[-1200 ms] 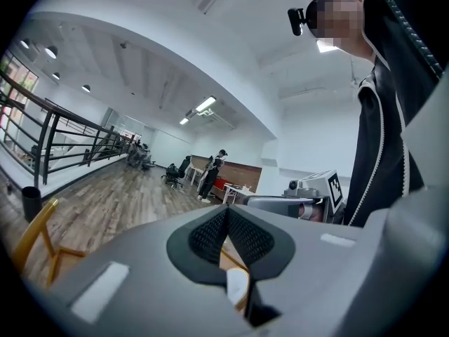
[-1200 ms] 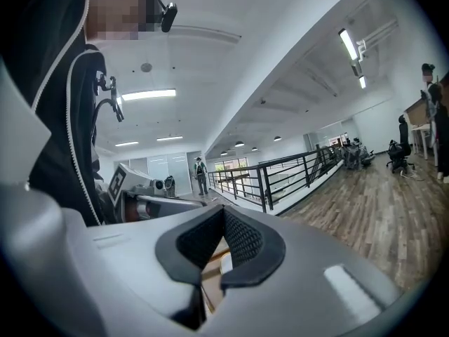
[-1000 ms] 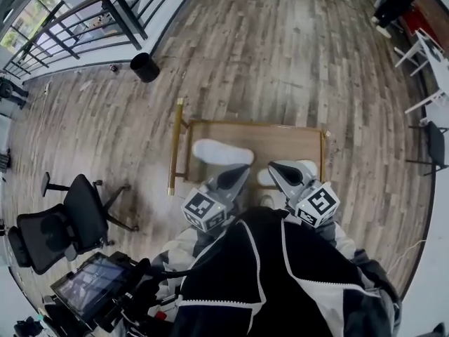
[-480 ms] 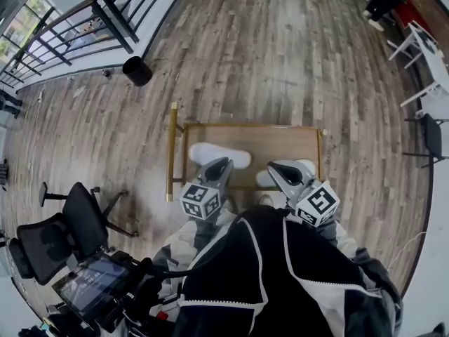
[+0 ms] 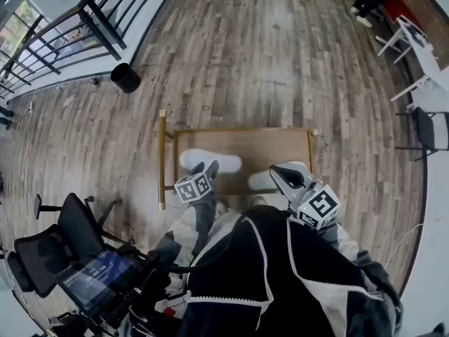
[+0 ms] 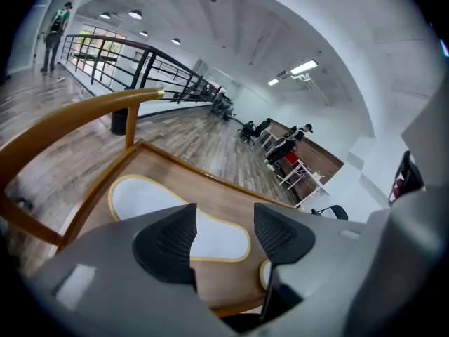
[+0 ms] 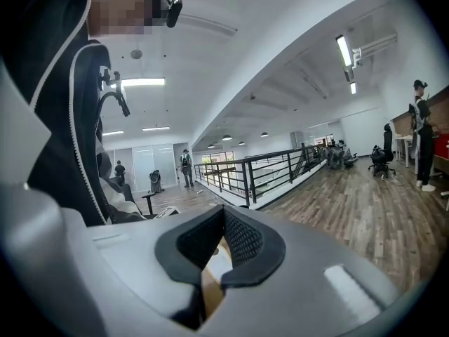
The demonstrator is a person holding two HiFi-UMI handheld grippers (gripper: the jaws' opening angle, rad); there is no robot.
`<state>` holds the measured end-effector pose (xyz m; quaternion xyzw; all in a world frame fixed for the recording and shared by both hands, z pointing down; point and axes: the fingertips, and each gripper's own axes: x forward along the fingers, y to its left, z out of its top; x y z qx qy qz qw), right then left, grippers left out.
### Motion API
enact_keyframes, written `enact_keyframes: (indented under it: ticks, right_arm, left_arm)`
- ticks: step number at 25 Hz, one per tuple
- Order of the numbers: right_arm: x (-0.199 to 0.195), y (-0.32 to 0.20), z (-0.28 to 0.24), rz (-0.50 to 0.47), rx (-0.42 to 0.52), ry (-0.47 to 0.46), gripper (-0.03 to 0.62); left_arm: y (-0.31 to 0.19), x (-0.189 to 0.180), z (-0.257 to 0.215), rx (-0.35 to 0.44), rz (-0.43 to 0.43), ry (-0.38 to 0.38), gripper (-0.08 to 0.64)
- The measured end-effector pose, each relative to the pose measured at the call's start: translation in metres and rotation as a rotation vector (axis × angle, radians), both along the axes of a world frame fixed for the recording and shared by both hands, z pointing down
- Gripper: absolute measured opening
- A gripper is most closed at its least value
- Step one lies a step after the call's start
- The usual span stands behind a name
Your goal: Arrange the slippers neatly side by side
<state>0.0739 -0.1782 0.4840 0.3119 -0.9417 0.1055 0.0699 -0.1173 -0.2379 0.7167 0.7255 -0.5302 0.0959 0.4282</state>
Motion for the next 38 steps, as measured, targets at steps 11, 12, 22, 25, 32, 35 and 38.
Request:
enact_keyframes:
  ticks: [11, 12, 22, 25, 32, 35, 38]
  right_arm:
    - [0.027, 0.002, 0.006, 0.065, -0.012, 0.017, 0.005]
    - [0.029, 0.004, 0.006, 0.07, -0.013, 0.018, 0.005]
    - [0.038, 0.008, 0.007, 0.105, -0.031, 0.028, 0.005]
    - [0.04, 0.009, 0.008, 0.106, -0.034, 0.029, 0.005]
    - [0.035, 0.01, 0.01, 0.079, -0.03, 0.021, 0.005]
    - [0.029, 0.008, 0.01, 0.061, -0.027, 0.013, 0.005]
    - [0.018, 0.005, 0.01, 0.03, -0.025, 0.005, 0.005]
  left_arm:
    - [-0.027, -0.018, 0.062, -0.179, -0.144, -0.008, 0.249]
    - [-0.028, -0.019, 0.064, -0.188, -0.15, -0.011, 0.239]
    - [-0.036, -0.023, 0.075, -0.214, -0.151, -0.038, 0.035]
    - [-0.035, -0.022, 0.074, -0.209, -0.157, -0.032, 0.032]
    - [-0.031, -0.019, 0.064, -0.174, -0.144, -0.039, 0.029]
    - [-0.03, -0.015, 0.053, -0.139, -0.114, -0.046, 0.028]
    - [-0.028, -0.009, 0.035, -0.086, -0.059, -0.063, 0.028]
